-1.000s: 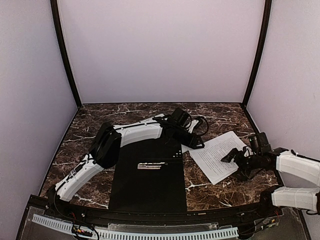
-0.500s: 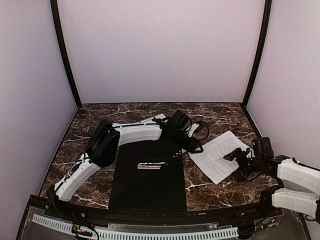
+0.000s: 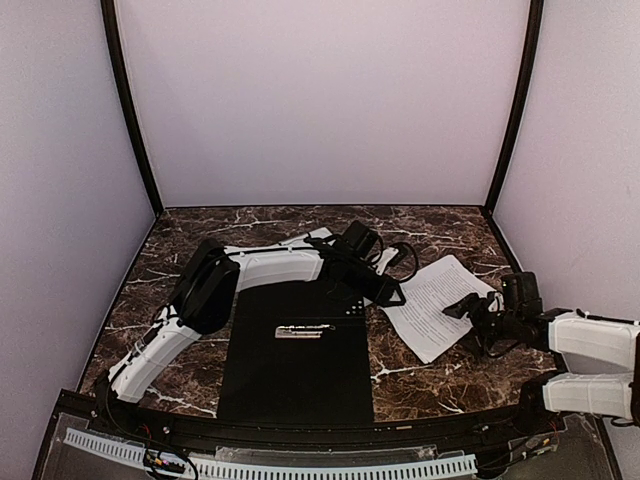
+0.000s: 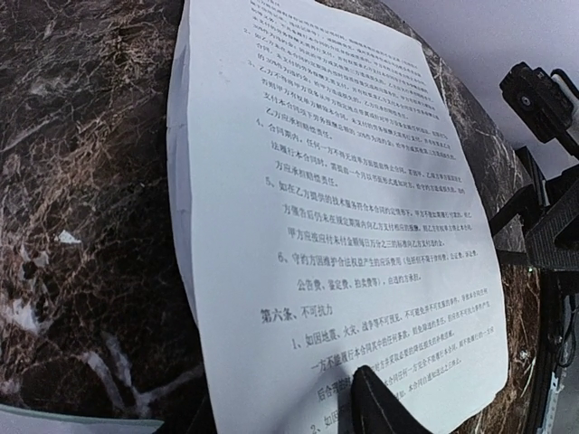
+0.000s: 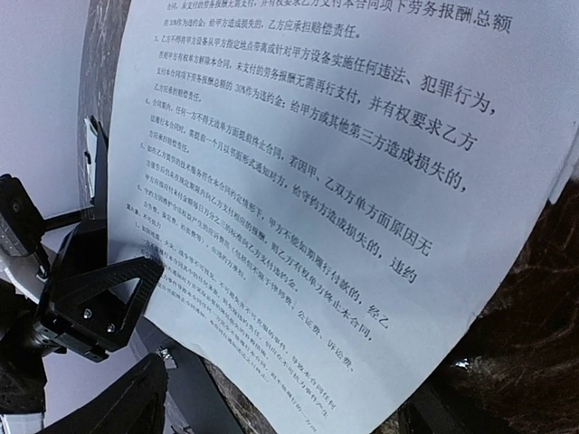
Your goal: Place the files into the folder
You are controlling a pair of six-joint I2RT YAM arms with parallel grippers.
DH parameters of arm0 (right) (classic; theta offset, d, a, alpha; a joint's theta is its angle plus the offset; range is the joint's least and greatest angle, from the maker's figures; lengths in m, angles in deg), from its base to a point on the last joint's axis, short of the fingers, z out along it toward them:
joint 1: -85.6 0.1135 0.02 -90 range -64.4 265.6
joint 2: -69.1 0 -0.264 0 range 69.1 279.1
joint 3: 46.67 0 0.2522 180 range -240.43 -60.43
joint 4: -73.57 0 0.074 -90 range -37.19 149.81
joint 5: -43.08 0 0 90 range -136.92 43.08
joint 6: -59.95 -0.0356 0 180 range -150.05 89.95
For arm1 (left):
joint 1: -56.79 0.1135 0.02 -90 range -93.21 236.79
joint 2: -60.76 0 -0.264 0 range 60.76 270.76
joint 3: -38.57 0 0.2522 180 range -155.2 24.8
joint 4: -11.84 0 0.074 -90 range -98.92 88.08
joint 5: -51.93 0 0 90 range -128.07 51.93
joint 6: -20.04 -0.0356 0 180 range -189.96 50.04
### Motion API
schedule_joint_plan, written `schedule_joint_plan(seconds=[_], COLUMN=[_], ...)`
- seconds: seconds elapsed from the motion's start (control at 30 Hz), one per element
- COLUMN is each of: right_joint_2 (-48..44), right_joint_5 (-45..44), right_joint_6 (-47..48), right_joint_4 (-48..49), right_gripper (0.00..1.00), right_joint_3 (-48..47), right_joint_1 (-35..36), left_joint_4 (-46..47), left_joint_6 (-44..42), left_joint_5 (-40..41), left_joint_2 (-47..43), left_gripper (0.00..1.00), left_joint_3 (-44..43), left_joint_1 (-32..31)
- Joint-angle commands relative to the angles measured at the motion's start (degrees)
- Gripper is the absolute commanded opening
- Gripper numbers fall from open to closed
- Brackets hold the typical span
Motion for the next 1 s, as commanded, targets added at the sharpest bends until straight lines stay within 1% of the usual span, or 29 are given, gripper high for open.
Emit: schedule_joint_plan(seconds=[0.0, 0.13, 0.23, 0.33, 0.5, 0.57, 0.63, 0.77, 0.83, 0.97], right_joint_2=[-0.37, -1.6, -0.71, 0.68, 1.94, 1.98, 1.97, 2.09, 2.47, 2.73], right_joint_5=[-1.03, -1.72, -1.89, -1.76, -1.78, -1.86, -1.77, -1.49, -1.6, -2.19], right_joint_6=[1.58, 2.15, 2.99, 3.96, 5.17, 5.47, 5.73, 6.71, 7.6, 8.85], right_joint_4=[-4.11, -4.65, -4.28, -4.01, -4.0, -4.0, -4.0, -4.42, -5.32, -6.83], right_gripper=[0.85, 0.84, 0.84, 0.84, 0.84, 0.84, 0.84, 0.85, 0.87, 0.91], right_joint_3=[1.02, 1.07, 0.76, 0.25, 0.16, 0.17, 0.11, -0.57, -1.28, -2.1], right_joint_1=[-0.27, -0.26, -0.27, -0.28, -0.23, -0.35, -0.37, -0.36, -0.36, -0.36], left_joint_4=[-7.74, -7.56, -6.91, -4.21, -2.24, -2.15, -2.42, -1.95, -0.83, 2.05], left_joint_6=[-0.51, -0.63, 1.26, 4.14, 7.88, 8.32, 8.49, 8.85, 9.38, 11.46], left_joint_5=[0.45, -0.72, -2.2, -5.11, -7.59, -7.8, -7.72, -7.56, -7.42, -7.34], left_joint_2=[-0.04, -0.01, -0.22, -1.13, -2.43, -2.76, -3.04, -4.03, -5.06, -7.78], left_gripper=[0.48, 0.47, 0.44, 0.37, 0.26, 0.21, 0.13, 0.04, 0.01, 0.01], left_joint_3=[2.93, 3.0, 3.53, 4.41, 5.32, 5.41, 5.62, 6.36, 7.44, 11.0], left_joint_1=[-0.51, -0.5, -0.44, -0.15, 0.55, 0.75, 0.82, 0.9, 0.94, 1.28])
